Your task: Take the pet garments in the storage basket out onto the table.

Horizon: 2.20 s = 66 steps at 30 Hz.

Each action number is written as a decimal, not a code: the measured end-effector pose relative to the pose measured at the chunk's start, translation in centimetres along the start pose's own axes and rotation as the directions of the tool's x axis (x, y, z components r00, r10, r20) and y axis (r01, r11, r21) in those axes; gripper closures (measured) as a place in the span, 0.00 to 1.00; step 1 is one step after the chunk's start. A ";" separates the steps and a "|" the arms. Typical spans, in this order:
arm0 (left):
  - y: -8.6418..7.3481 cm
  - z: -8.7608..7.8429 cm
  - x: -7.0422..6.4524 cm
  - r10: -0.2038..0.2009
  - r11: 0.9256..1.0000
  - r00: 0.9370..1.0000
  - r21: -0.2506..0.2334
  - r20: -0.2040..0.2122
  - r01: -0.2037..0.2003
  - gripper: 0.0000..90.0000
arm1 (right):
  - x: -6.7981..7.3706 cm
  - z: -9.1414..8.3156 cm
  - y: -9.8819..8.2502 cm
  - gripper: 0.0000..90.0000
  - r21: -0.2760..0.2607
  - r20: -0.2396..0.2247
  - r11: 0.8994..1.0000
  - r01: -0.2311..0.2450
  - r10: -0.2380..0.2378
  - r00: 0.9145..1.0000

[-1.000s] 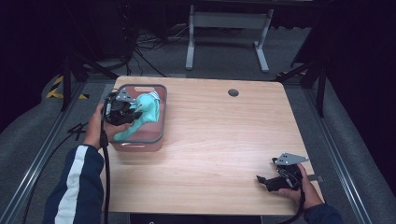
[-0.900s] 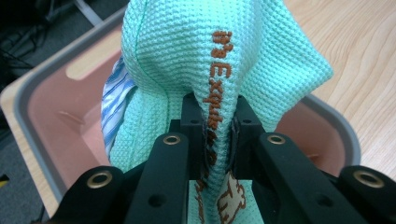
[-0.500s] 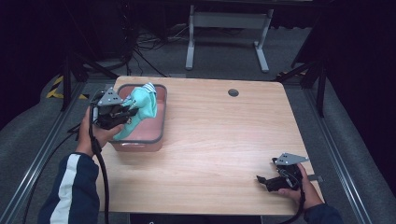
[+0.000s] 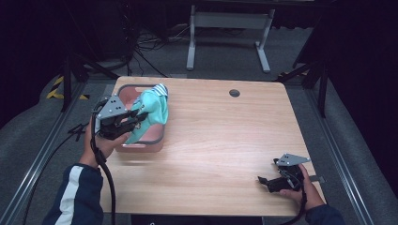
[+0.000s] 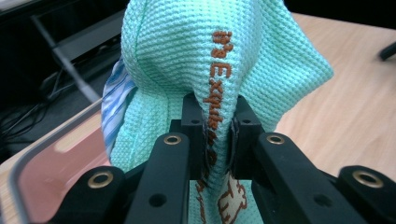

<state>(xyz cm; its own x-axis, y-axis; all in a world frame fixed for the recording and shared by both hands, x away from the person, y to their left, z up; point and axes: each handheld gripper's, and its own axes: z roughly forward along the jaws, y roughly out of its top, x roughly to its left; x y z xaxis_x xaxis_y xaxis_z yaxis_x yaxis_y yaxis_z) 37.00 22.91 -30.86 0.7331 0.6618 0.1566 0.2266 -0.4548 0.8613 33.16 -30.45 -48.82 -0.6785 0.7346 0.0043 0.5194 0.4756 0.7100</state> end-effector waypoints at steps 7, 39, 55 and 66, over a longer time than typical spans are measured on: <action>0.6 1.1 -1.9 0.037 0.999 0.998 -0.015 0.043 -0.036 0.89 | 0.0 0.0 0.0 0.01 -0.001 0.000 1.000 0.001 -0.001 1.000; 3.9 7.3 -10.1 0.237 0.968 0.947 0.024 0.219 -0.248 0.89 | 0.0 0.0 0.0 0.01 0.000 0.000 1.000 0.000 0.000 1.000; 3.0 13.3 -12.1 0.212 0.955 0.931 0.141 0.296 -0.262 0.88 | 0.0 0.0 0.0 0.01 0.000 0.000 1.000 -0.001 0.001 1.000; 1.8 16.5 -11.8 0.196 0.932 0.938 0.243 0.285 -0.269 0.88 | 0.0 0.0 0.0 0.01 -0.001 0.000 1.000 0.001 -0.001 1.000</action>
<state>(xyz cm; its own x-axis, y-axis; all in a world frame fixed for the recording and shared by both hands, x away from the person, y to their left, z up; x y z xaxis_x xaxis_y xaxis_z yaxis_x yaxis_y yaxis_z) 39.38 4.47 -39.15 0.9153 0.3614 0.1781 0.1697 -0.7468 0.6431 33.16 -30.45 -48.82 -0.6791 0.7341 0.0041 0.5185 0.4757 0.7106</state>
